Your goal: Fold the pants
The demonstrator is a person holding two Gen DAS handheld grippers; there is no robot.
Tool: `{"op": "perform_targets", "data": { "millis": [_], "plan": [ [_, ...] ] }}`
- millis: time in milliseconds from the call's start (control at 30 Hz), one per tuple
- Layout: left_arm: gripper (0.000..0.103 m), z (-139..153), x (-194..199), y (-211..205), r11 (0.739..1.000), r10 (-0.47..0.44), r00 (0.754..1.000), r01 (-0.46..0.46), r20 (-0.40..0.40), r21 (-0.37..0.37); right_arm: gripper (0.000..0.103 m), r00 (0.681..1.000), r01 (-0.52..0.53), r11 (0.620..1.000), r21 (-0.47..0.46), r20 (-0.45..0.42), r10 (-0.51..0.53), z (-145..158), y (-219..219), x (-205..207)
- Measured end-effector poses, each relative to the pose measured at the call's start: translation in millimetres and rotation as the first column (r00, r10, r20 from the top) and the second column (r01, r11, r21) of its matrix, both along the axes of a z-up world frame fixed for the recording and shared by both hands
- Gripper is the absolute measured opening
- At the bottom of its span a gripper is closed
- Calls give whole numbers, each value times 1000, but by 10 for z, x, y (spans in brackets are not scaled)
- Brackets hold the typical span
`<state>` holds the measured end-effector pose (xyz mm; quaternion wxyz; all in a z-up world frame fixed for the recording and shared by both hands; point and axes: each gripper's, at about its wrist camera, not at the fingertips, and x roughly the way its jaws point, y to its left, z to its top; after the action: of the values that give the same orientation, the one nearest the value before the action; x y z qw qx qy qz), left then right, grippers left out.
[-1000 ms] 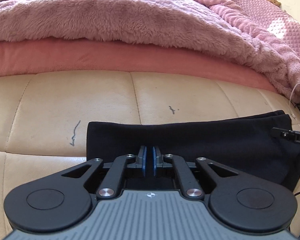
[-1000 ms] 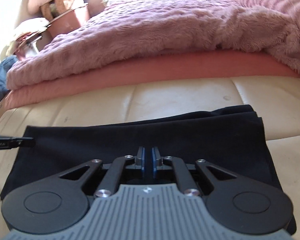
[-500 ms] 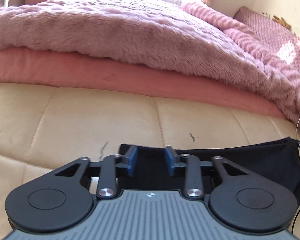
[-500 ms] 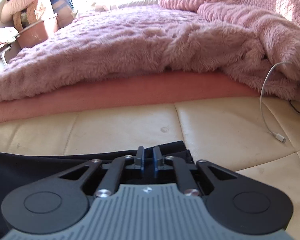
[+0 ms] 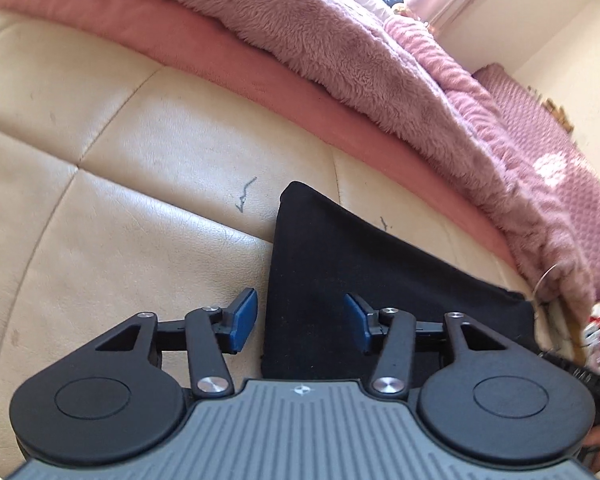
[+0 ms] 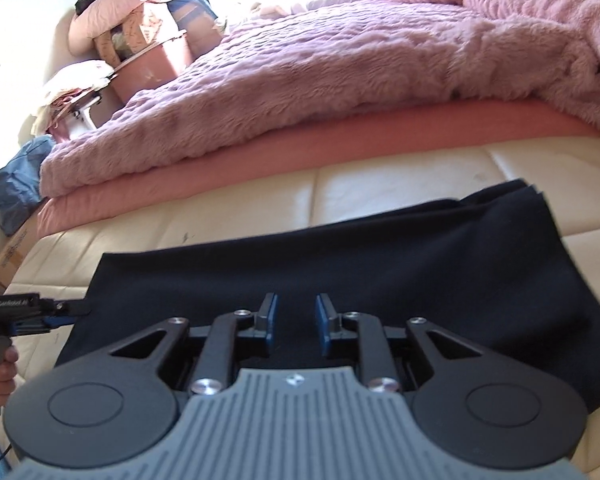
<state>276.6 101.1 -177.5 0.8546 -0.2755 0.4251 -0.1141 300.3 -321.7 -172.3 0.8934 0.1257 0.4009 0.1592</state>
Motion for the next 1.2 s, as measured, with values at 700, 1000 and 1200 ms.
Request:
{"op": "perform_targets", "data": {
  "millis": [700, 1000, 1200],
  "plan": [
    [8, 102, -183, 87, 981, 20, 999, -27, -39, -190, 18, 996, -88, 990, -113, -18, 86, 148, 430, -126],
    [7, 527, -473, 579, 992, 93, 992, -99, -81, -78, 6, 956, -294, 941, -170, -29, 293, 159, 1218, -199],
    [7, 806, -468, 699, 995, 94, 994, -96, -62, -37, 0, 935, -345, 912, -222, -2, 354, 105, 1776, 236]
  ]
}}
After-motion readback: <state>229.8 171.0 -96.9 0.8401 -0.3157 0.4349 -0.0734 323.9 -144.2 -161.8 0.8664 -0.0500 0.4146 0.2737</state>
